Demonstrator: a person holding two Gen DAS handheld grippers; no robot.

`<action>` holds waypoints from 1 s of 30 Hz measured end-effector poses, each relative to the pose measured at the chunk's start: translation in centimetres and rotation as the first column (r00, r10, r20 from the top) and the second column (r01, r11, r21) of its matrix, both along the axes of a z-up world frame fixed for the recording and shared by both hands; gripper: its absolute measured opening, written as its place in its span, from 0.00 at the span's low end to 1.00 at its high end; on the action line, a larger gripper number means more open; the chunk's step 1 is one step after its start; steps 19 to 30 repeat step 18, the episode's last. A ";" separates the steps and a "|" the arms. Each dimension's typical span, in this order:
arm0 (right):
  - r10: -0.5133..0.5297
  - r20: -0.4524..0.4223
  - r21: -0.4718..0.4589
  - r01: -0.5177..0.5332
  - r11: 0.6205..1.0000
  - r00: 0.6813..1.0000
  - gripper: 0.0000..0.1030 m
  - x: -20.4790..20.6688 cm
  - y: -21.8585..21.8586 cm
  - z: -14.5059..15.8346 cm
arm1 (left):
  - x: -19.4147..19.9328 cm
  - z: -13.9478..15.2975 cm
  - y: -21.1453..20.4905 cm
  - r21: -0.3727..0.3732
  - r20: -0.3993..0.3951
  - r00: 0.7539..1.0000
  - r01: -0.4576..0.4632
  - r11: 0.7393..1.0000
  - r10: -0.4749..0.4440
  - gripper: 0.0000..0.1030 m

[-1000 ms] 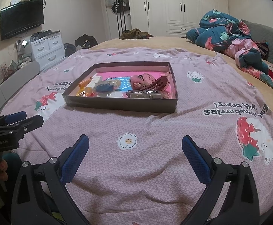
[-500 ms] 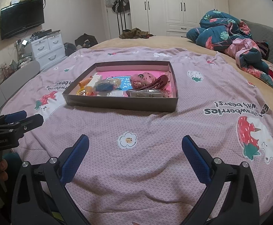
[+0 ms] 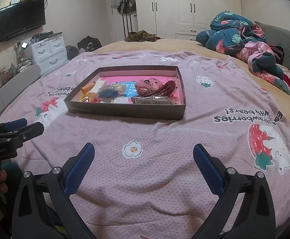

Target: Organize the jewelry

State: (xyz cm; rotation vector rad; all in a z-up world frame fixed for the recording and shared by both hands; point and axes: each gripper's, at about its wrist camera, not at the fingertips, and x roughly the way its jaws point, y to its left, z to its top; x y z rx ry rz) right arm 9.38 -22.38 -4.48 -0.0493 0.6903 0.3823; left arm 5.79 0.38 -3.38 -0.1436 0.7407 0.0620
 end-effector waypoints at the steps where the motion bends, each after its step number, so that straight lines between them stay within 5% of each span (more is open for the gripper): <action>1: -0.002 0.001 0.000 0.002 1.000 1.000 0.96 0.0 0.0 0.0 | 0.0 -0.1 0.0 0.002 -0.003 1.000 0.000 1.000 0.000 0.91; 10: -0.069 -0.017 0.021 0.069 0.997 0.997 0.96 2.0 -1.8 -0.1 | 1.2 -0.4 2.1 -0.004 -0.006 0.998 -0.066 0.998 0.066 0.91; 14: -0.180 -0.052 0.013 0.181 0.983 0.982 0.96 6.1 -4.7 -0.7 | 4.1 -0.7 6.9 -0.007 -0.043 0.985 -0.166 0.986 0.165 0.91; 18: -0.356 -0.118 -0.033 0.354 0.935 0.927 0.96 13.8 -9.8 -2.1 | 8.4 -1.5 13.7 0.043 -0.080 0.949 -0.303 0.952 0.306 0.91; 30: -0.356 -0.118 -0.033 0.354 0.935 0.927 0.96 13.8 -9.8 -2.1 | 8.4 -1.5 13.7 0.043 -0.080 0.949 -0.303 0.952 0.306 0.91</action>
